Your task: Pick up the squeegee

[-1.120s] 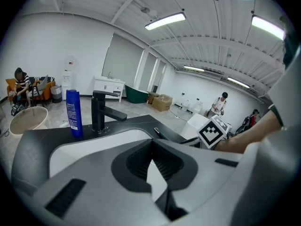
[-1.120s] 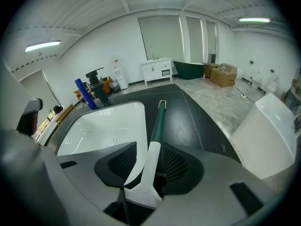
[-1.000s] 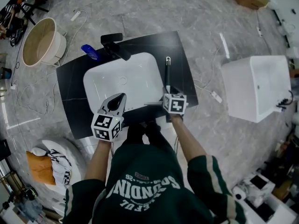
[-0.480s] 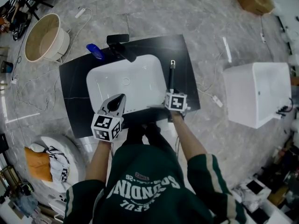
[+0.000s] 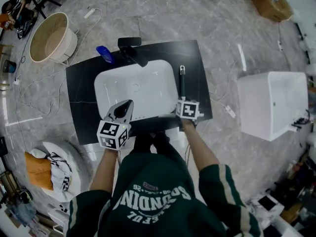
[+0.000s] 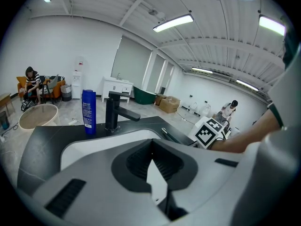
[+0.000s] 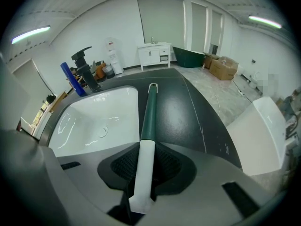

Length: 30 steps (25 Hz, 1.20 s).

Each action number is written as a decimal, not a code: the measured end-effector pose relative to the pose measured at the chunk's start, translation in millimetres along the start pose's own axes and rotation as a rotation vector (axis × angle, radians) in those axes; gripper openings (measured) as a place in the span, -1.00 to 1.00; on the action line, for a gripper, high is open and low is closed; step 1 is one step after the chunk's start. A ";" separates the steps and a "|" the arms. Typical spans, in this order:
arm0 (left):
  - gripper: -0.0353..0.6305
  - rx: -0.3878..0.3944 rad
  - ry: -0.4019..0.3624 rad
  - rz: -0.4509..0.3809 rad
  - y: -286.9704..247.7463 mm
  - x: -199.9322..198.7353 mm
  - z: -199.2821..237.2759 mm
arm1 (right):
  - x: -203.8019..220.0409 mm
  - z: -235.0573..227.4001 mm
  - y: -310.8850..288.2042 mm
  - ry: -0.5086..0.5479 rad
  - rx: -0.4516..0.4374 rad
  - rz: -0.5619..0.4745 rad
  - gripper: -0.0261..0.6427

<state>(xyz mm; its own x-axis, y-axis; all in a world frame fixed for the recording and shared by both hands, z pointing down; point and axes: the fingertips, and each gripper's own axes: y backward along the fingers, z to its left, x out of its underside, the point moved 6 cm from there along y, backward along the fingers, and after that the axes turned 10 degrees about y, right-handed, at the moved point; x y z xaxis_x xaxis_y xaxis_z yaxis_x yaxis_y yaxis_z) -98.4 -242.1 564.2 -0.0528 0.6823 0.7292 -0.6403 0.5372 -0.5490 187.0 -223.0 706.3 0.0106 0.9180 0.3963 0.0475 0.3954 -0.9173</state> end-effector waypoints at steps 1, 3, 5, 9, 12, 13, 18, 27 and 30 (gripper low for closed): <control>-0.89 -0.002 0.000 -0.004 0.5 -0.6 0.1 | 0.2 -1.5 1.2 0.004 0.005 0.004 -0.66; -0.89 -0.005 0.000 -0.011 1.3 -2.1 -0.6 | -0.9 -4.1 3.6 0.005 0.007 -0.001 -0.66; -0.89 -0.008 0.000 -0.020 3.1 -3.5 -1.0 | -4.6 -11.5 6.5 0.037 0.043 -0.025 -0.66; -0.89 -0.016 -0.003 -0.043 6.7 -7.4 0.1 | -17.3 -11.4 11.4 0.072 0.040 -0.075 -0.66; -0.89 -0.026 -0.009 -0.058 11.6 -11.5 0.1 | -27.1 -7.7 16.9 0.088 0.025 -0.104 -0.66; -0.89 -0.030 -0.011 -0.066 13.9 -13.2 -0.2 | -30.4 -6.4 19.5 0.097 0.019 -0.117 -0.66; -0.89 -0.049 -0.019 -0.098 25.9 -20.1 2.0 | -49.8 3.7 38.4 0.132 -0.012 -0.196 -0.66; -0.89 -0.103 -0.020 -0.178 51.6 -38.1 9.7 | -87.9 27.7 80.3 0.196 -0.069 -0.329 -0.66; -0.89 -0.121 -0.025 -0.208 60.9 -45.7 11.6 | -100.0 36.6 97.2 0.218 -0.091 -0.380 -0.66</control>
<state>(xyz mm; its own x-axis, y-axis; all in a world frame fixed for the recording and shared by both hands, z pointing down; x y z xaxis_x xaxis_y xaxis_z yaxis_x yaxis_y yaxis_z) -143.8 -246.4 502.2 0.0508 0.5396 0.8404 -0.5427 0.7213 -0.4303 153.9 -275.3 576.0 0.1856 0.6769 0.7123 0.1766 0.6902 -0.7018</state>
